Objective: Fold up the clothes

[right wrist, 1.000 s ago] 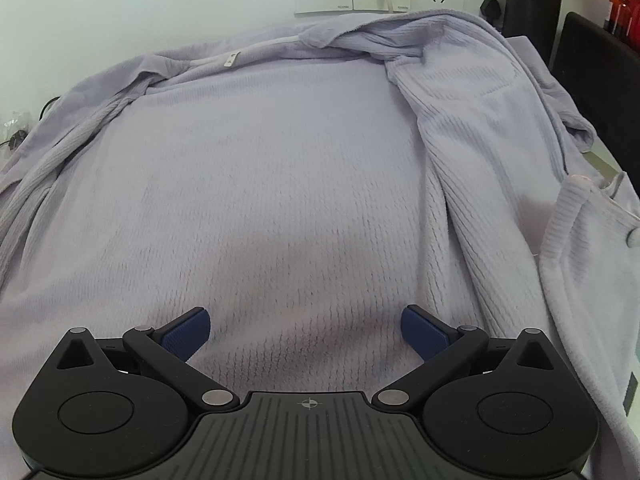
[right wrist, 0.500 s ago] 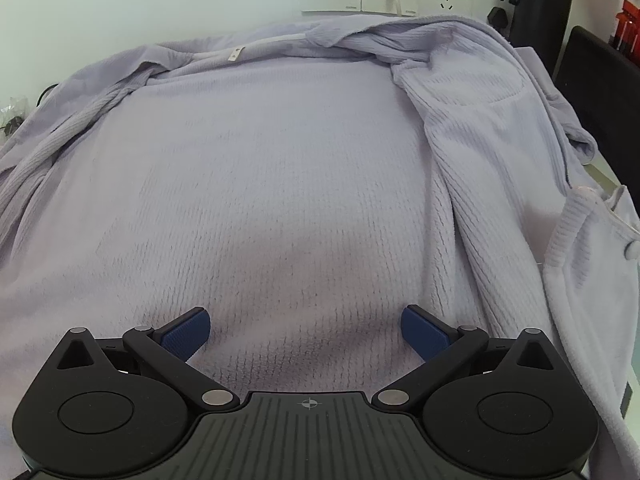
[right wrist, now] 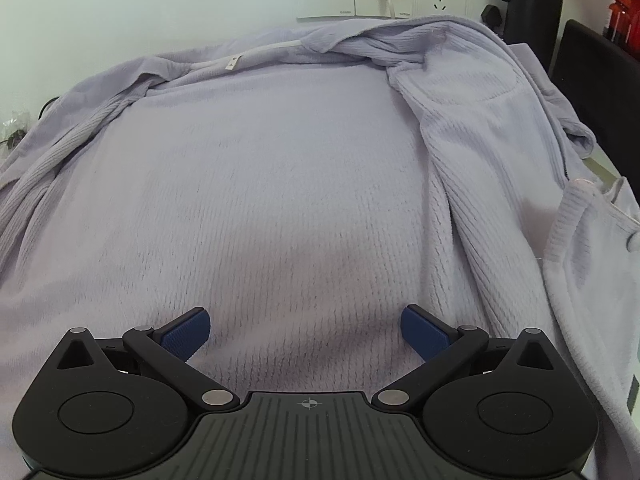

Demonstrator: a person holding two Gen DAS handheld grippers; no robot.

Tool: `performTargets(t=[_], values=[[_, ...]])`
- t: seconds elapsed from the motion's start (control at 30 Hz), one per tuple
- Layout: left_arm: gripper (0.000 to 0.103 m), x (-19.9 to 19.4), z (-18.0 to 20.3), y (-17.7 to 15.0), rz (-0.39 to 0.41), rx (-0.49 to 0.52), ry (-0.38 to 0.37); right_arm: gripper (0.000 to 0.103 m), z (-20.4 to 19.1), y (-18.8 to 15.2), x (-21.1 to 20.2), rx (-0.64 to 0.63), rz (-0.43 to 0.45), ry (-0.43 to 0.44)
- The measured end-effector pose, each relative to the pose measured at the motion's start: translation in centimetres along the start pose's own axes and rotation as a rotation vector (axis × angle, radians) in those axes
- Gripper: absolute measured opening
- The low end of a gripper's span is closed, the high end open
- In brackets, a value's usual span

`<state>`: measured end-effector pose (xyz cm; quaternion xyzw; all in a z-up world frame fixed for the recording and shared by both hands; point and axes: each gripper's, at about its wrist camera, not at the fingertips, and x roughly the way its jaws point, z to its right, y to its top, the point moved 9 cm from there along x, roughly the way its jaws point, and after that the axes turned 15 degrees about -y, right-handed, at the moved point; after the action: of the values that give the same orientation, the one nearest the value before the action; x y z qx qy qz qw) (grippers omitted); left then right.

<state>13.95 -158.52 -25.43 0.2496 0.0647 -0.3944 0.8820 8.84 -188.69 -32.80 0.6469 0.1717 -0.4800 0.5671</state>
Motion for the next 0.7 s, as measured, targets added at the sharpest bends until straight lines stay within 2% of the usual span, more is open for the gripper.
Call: performTargets(t=[0.07, 0.17, 0.23, 0.37, 0.43, 0.47, 0.5, 0.57, 0.63, 0.7], values=[[0.011, -0.1, 1.7, 0.7, 0.007, 0.066, -0.028, 0.102, 0.0, 0.0, 0.0, 0.003, 0.0, -0.003], [0.01, 0.3, 5.0, 0.4, -0.034, 0.154, -0.096, 0.102, 0.0, 0.1, 0.1, -0.002, 0.002, -0.008], [0.009, 0.6, 8.4, -0.7, -0.085, 0.223, -0.201, 0.102, 0.1, 0.2, 0.2, 0.0, -0.003, -0.002], [0.009, 1.6, 16.2, -7.3, -0.345, 0.395, -0.478, 0.102, 1.5, 0.8, 0.3, 0.063, -0.029, 0.02], [0.009, 2.0, 18.9, -13.3, -0.565, 0.468, -0.612, 0.102, 2.7, 1.1, 0.4, 0.119, -0.041, 0.025], [0.009, 2.1, 19.5, -15.8, -0.647, 0.492, -0.649, 0.102, 3.3, 1.2, 0.5, 0.145, -0.048, 0.041], [0.009, 2.2, 19.6, -18.6, -0.74, 0.514, -0.669, 0.102, 3.7, 1.3, 0.5, 0.162, -0.054, 0.061], [0.009, 2.8, 18.8, -22.8, -0.875, 0.547, -0.654, 0.102, 4.2, 1.6, 0.5, 0.184, -0.064, 0.081], [0.009, 3.7, 17.1, -25.3, -0.976, 0.553, -0.598, 0.102, 4.4, 1.8, 0.4, 0.181, -0.059, 0.07], [0.011, 3.5, 16.2, -26.7, -1.024, 0.607, -0.563, 0.102, 4.5, 2.0, 0.2, 0.176, -0.052, 0.055]])
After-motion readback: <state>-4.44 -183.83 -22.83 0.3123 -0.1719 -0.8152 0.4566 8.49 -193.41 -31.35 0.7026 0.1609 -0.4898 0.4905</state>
